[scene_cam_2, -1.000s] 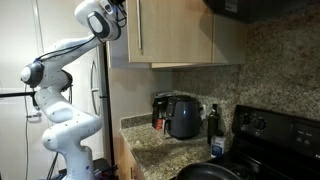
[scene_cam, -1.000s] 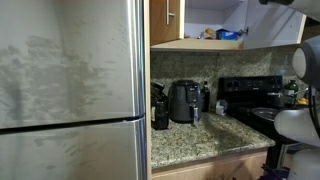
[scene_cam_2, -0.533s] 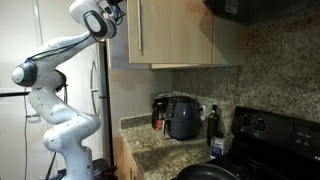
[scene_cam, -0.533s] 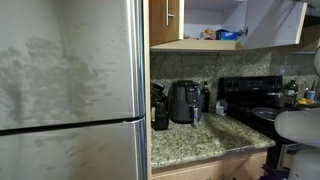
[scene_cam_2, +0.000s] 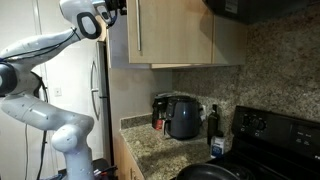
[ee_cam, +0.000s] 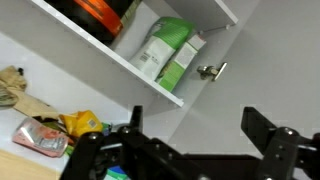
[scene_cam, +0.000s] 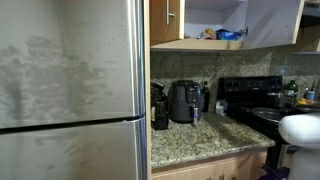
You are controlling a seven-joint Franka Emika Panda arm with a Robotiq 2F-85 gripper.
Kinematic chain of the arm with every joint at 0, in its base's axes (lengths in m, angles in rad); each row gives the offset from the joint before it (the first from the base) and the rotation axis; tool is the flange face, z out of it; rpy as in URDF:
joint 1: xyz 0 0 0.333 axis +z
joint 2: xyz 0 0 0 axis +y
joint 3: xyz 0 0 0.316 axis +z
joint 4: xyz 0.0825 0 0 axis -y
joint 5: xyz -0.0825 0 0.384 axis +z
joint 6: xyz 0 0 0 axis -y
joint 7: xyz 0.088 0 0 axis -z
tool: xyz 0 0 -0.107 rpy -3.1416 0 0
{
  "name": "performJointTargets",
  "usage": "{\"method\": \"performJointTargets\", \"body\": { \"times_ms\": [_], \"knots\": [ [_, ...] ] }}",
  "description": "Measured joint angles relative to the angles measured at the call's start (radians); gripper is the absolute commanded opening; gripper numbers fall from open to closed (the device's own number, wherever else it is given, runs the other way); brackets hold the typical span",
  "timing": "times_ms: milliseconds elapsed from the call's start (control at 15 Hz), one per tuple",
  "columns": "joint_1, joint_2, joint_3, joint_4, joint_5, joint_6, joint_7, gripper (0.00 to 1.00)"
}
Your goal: Put the can in the cabinet, then close the right cabinet door, then move the salt bottle towards you
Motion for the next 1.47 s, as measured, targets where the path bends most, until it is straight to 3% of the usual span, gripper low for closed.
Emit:
{"method": "performJointTargets", "body": {
  "times_ms": [600,733,1000,1467],
  "knots": [
    [0.602,-0.041,-0.148,-0.007,0.012,-0.112,-0.233,1.00],
    [0.706,-0.051,-0.167,-0.007,0.027,-0.102,-0.293,1.00],
    [0.677,-0.050,-0.163,-0.006,0.028,-0.083,-0.299,1.00],
    [0.392,0.003,-0.108,-0.009,0.057,0.148,-0.199,1.00]
  ]
}}
